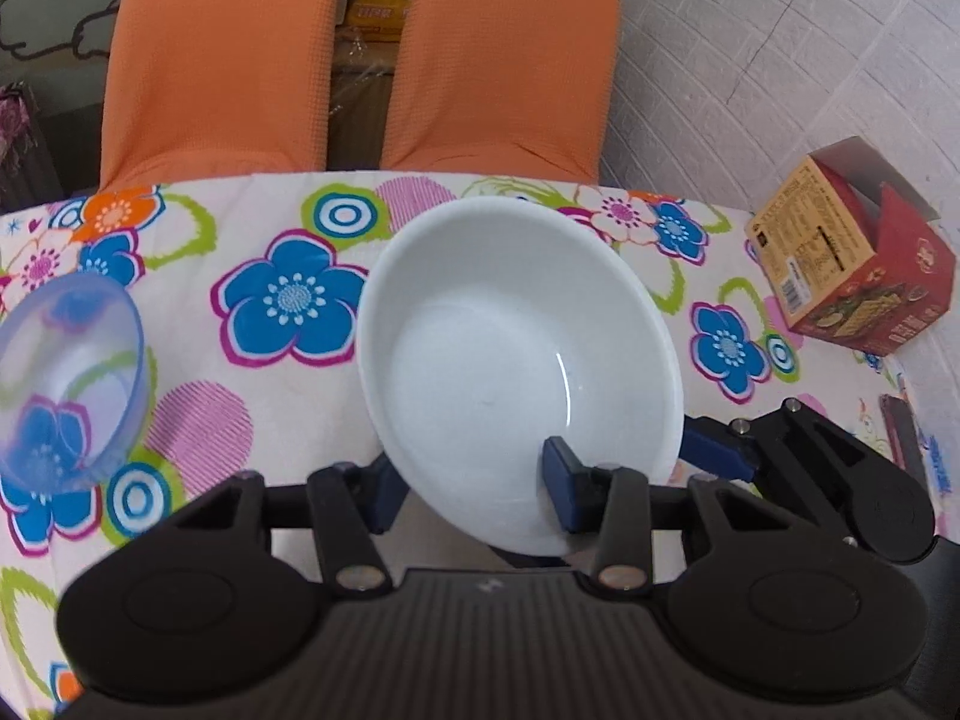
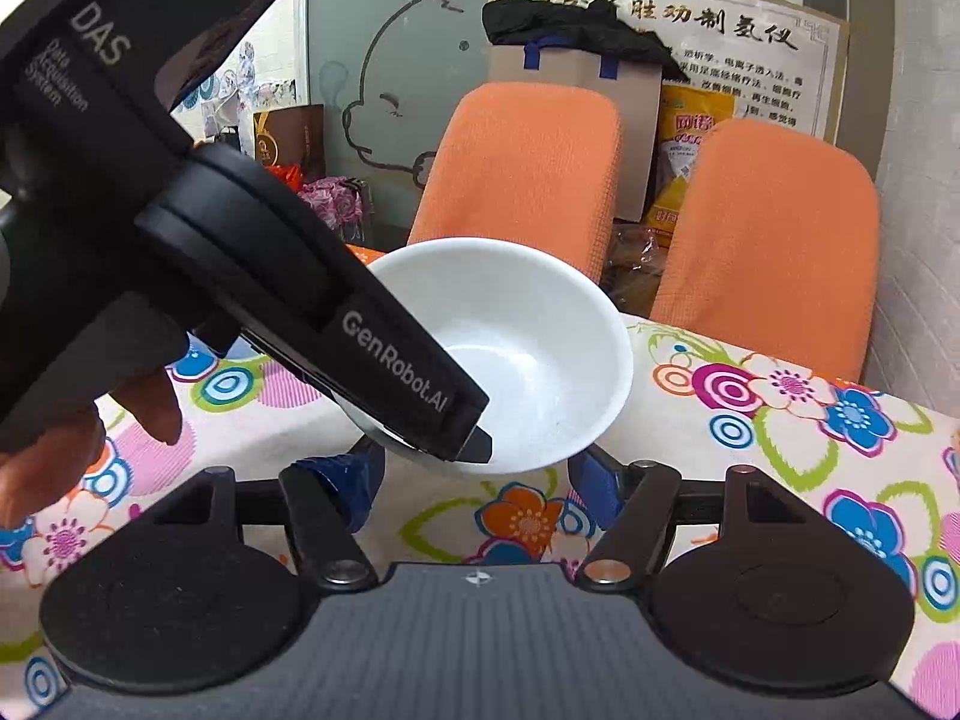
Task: Organize plates and bowls
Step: 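Lower the white bowl into the steel bowl and open the left gripper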
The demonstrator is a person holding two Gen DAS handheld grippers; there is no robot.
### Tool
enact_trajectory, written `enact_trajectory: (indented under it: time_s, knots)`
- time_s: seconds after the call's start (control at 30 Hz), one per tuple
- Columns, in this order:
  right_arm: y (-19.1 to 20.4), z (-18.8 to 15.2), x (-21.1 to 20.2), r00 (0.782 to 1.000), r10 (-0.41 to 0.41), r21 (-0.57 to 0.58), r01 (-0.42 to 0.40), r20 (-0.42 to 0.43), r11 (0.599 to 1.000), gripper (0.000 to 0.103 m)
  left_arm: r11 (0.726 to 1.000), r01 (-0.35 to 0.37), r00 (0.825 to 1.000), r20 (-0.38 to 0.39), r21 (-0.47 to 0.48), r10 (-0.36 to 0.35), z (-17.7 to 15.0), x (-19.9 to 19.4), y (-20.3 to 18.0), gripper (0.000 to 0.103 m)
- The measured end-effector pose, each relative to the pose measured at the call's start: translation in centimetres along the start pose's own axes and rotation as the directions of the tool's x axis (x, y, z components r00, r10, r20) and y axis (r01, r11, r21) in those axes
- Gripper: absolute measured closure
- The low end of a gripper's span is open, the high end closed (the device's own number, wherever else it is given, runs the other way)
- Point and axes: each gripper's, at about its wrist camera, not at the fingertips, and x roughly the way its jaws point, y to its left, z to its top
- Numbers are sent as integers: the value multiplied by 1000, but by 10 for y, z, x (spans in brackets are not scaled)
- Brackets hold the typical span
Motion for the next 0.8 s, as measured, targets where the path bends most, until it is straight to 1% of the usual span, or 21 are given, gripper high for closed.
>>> enact_trajectory:
  time_s: [0.1, 0.2, 0.33, 0.43, 0.5, 0.6, 0.7, 0.77, 0.8]
  knots:
    - [8, -1, -34, 1000, -11, -21, 10, -6, 1000, 49, 999, 38, 999, -1, 10, -38, -26, -29, -17, 61]
    - [21, -7, -77, 1000, -16, -49, 15, -18, 999, 49, 998, 53, 999, 4, 40, -54, -64, -62, -37, 61]
    - [43, -28, -130, 998, -26, -66, 23, -54, 998, 48, 997, 66, 997, -39, 33, -65, -116, -91, -51, 61]
    - [61, -47, -163, 996, -8, -56, 3, -86, 998, 48, 997, 68, 996, -63, 34, -66, -152, -107, -54, 61]
    - [74, -60, -177, 995, -9, -58, 3, -99, 998, 47, 997, 67, 996, -69, 42, -64, -173, -115, -55, 61]
    - [90, -75, -189, 994, -13, -68, 5, -110, 998, 47, 997, 65, 995, -81, 45, -61, -194, -120, -53, 61]
    - [97, -87, -192, 991, -3, -55, -5, -135, 998, 47, 997, 72, 992, -105, 35, -68, -207, -116, -47, 61]
    - [99, -94, -191, 988, 11, -45, -18, -153, 999, 47, 998, 64, 991, -121, 24, -60, -212, -110, -44, 60]
    - [100, -96, -189, 986, 18, -44, -25, -163, 999, 48, 998, 62, 990, -127, 29, -57, -214, -107, -43, 56]
